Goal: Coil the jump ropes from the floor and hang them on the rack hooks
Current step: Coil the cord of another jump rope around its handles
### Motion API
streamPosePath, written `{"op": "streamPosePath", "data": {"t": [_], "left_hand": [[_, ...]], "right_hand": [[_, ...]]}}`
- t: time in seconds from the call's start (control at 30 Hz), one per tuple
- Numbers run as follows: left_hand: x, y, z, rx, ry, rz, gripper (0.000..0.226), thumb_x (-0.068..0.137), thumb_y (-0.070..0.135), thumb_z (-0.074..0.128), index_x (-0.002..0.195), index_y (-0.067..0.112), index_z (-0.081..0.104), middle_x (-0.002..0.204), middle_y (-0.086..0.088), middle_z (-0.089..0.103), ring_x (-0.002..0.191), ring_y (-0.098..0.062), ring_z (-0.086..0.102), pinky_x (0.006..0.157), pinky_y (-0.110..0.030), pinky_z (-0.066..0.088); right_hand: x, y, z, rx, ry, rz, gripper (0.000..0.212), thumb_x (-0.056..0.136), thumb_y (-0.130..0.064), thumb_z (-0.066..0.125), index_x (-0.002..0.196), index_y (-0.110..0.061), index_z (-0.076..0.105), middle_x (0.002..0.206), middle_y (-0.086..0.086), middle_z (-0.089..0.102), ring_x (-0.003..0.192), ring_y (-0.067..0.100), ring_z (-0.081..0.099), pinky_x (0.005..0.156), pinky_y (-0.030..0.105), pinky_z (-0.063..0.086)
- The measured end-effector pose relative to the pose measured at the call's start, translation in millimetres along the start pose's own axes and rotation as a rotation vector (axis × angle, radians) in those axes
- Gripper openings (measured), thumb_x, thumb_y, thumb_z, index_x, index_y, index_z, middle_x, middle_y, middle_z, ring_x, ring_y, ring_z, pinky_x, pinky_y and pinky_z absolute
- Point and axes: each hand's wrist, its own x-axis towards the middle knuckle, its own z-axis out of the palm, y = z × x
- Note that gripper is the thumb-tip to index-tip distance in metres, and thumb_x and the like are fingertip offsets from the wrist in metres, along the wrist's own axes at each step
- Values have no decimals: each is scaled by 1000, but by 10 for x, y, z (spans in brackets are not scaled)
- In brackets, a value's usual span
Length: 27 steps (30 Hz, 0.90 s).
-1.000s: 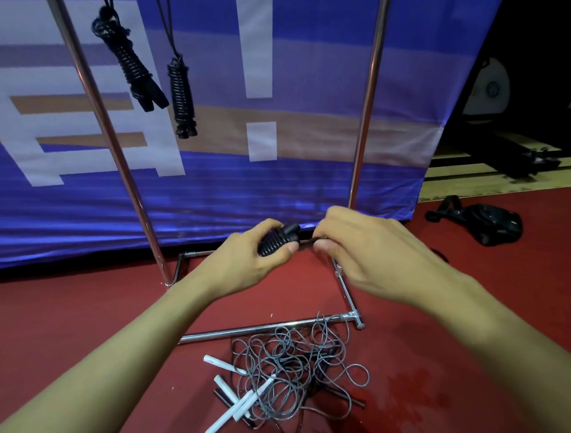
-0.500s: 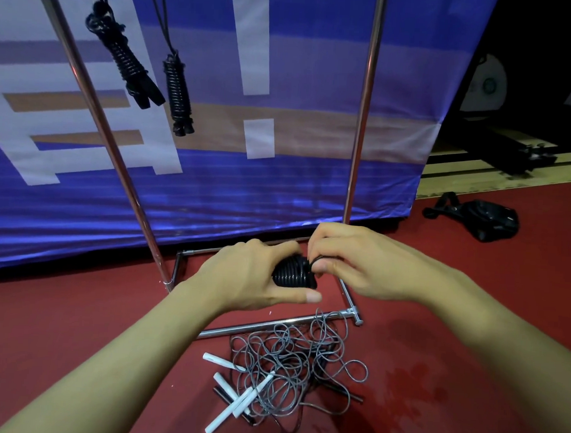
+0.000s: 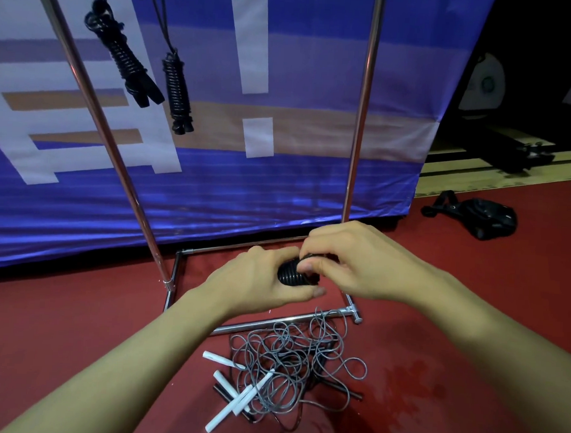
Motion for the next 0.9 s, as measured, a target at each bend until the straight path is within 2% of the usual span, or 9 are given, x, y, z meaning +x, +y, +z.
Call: {"op": "streamPosePath", "data": {"t": [0.13, 0.27, 0.37, 0.47, 0.57, 0.67, 0.73, 0.8, 0.9], "left_hand": [[-92, 114, -47, 78, -61, 83, 60, 70, 93, 53, 104, 43, 59, 74, 6, 68, 70, -12, 65, 72, -39, 57], [-144, 213, -120, 51, -6, 187, 48, 74, 85, 59, 90, 40, 56, 63, -2, 58, 61, -19, 56, 61, -39, 51], [-157, 190, -202, 15, -7, 200, 52, 76, 82, 62, 95, 34, 63, 63, -3, 56, 61, -21, 53, 59, -39, 49], [-177, 172, -263, -67, 21, 217, 44, 78, 74, 67, 92, 32, 66, 63, -2, 54, 59, -20, 48, 57, -36, 46], [-188, 156, -288, -93, 48, 234, 42, 80, 68, 69, 93, 28, 66, 64, -2, 55, 59, -21, 49, 59, -38, 46], [-199, 124, -286, -144, 50, 215, 44, 82, 65, 69, 95, 24, 67, 67, -2, 57, 61, -20, 50, 60, -39, 46], [-205, 105, -293, -225, 35, 204, 44, 84, 62, 69, 99, 20, 69, 72, -2, 59, 62, -17, 50, 62, -37, 45], [-208, 83, -320, -297, 41, 182, 39, 86, 58, 67, 100, 22, 69, 74, 0, 59, 61, -13, 49, 61, -33, 43], [-210, -15, -366, -430, 50, 112, 21, 88, 55, 62, 97, 37, 67, 68, 10, 55, 58, -6, 48, 57, -33, 46]], "right_hand": [[57, 121, -39, 112, 100, 101, 30, 83, -59, 67, 81, -29, 66, 75, -13, 66, 71, 8, 62, 66, 40, 51], [69, 321, 56, 257, 102, 180, 25, 85, -49, 75, 77, -29, 62, 66, -18, 62, 63, 4, 56, 65, 24, 43], [68, 407, 207, 384, 82, 218, 47, 79, -77, 62, 81, -29, 58, 61, -8, 52, 57, 4, 43, 58, 31, 39], [48, 475, 306, 473, 65, 224, 46, 84, -82, 52, 82, -36, 58, 63, 9, 51, 59, 13, 39, 57, 42, 36], [22, 450, 350, 558, 62, 218, 37, 91, -72, 52, 83, -36, 57, 60, -7, 44, 57, 9, 35, 56, 32, 31], [21, 417, 396, 652, 46, 227, 27, 100, -46, 51, 91, -23, 59, 59, -13, 45, 55, 2, 36, 55, 17, 31], [13, 386, 417, 691, 36, 226, 28, 104, -41, 46, 100, -20, 63, 64, -9, 46, 57, 5, 41, 56, 18, 36], [-24, 380, 429, 658, -7, 249, 26, 109, -37, 40, 110, -28, 64, 68, -5, 47, 58, 8, 46, 58, 24, 41], [-120, 416, 411, 553, -49, 291, 27, 112, -29, 36, 128, -33, 58, 67, -9, 43, 58, 6, 44, 58, 23, 41]]}}
